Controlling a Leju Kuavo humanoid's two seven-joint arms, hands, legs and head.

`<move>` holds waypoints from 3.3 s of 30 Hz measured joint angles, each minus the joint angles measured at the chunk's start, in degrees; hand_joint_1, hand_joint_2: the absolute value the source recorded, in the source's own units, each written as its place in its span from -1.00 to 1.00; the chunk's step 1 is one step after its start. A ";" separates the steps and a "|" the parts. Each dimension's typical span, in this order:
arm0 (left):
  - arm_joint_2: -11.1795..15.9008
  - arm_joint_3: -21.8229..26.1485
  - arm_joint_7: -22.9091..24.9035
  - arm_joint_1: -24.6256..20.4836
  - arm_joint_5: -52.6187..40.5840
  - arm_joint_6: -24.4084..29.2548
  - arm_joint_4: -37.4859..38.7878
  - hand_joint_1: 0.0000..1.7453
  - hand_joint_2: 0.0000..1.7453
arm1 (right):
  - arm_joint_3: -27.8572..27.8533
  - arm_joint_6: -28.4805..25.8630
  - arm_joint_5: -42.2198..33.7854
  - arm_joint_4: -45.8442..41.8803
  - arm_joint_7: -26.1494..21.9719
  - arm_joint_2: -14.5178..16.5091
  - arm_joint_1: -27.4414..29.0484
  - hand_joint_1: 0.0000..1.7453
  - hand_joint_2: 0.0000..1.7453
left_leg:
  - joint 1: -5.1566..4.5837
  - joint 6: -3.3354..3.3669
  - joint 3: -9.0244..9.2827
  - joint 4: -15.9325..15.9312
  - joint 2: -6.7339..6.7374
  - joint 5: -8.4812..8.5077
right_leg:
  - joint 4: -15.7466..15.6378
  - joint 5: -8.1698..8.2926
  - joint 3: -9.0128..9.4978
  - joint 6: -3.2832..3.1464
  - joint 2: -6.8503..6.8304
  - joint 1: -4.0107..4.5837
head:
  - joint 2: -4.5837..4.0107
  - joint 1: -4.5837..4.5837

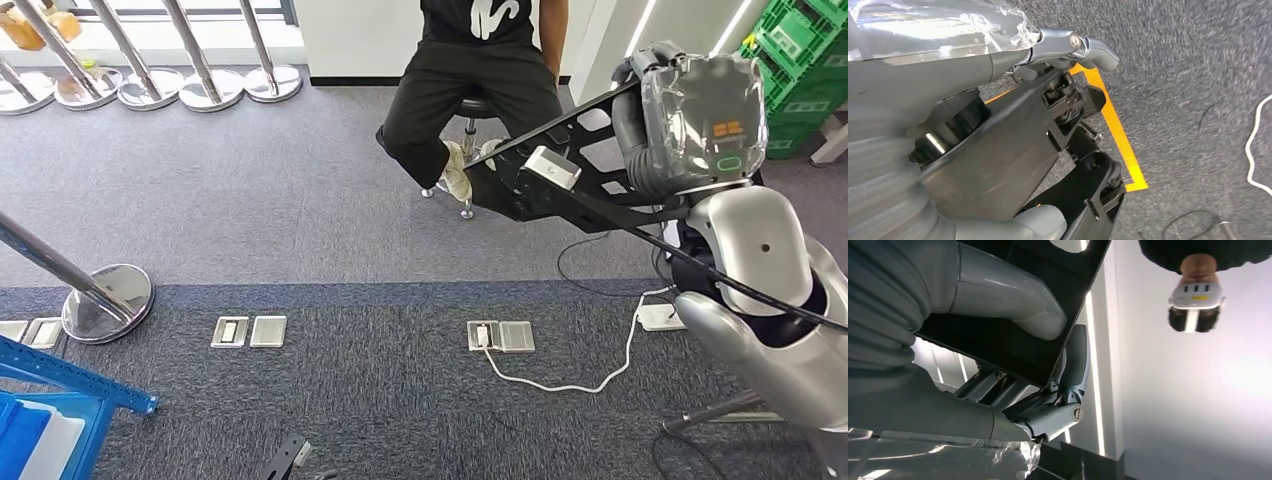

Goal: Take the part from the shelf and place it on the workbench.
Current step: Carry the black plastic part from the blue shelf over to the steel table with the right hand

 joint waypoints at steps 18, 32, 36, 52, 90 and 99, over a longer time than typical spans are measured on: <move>-0.03 0.00 0.08 -0.01 0.02 -0.03 0.00 -1.00 1.00 | -0.05 0.26 -0.15 0.13 0.38 -0.12 -0.12 1.00 1.00 | 0.52 0.81 -0.97 0.42 -3.27 0.63 | 2.13 -1.28 -0.90 0.24 4.38 -0.43 | 0.00 -2.81; -0.04 -0.01 0.04 0.10 0.02 -0.05 0.00 -1.00 1.00 | -0.10 0.34 -0.20 0.15 0.40 -0.17 0.02 1.00 1.00 | 0.17 -0.54 -0.16 0.32 0.28 -0.19 | -0.30 -0.48 0.67 -0.48 0.24 0.00 | 0.00 -0.22; -0.04 -0.02 0.02 0.13 0.02 -0.06 0.00 -1.00 1.00 | -0.14 0.34 -0.20 0.15 0.40 -0.12 -0.30 1.00 1.00 | 0.38 -0.97 -4.49 10.91 -1.56 -6.14 | -0.80 -0.26 1.11 -1.85 1.31 -0.13 | 0.00 -1.46; 0.00 -0.01 0.02 -0.07 0.02 -0.10 0.02 -1.00 1.00 | -0.30 0.34 -0.22 0.21 0.40 -0.26 -0.18 1.00 1.00 | 0.41 1.29 -0.88 -0.49 -2.24 1.17 | 12.86 -7.18 -5.41 0.99 2.01 -0.56 | 0.00 -1.71; -0.02 -0.01 -0.27 -0.27 0.07 -0.28 0.02 -1.00 1.00 | -0.73 0.59 -0.29 0.98 0.89 0.15 -3.27 1.00 1.00 | 0.15 0.09 -0.43 -0.16 -0.41 0.46 | 0.11 -0.52 0.55 0.73 -1.21 -0.39 | 0.00 -0.41; -0.02 -0.02 -0.48 -0.87 0.28 -0.42 0.02 -1.00 1.00 | -1.04 2.46 -0.52 0.98 1.62 0.34 -7.16 1.00 1.00 | 0.35 -1.40 -7.58 16.65 -1.85 -7.61 | -0.49 -0.39 0.98 -1.83 1.87 -0.12 | 0.00 -2.94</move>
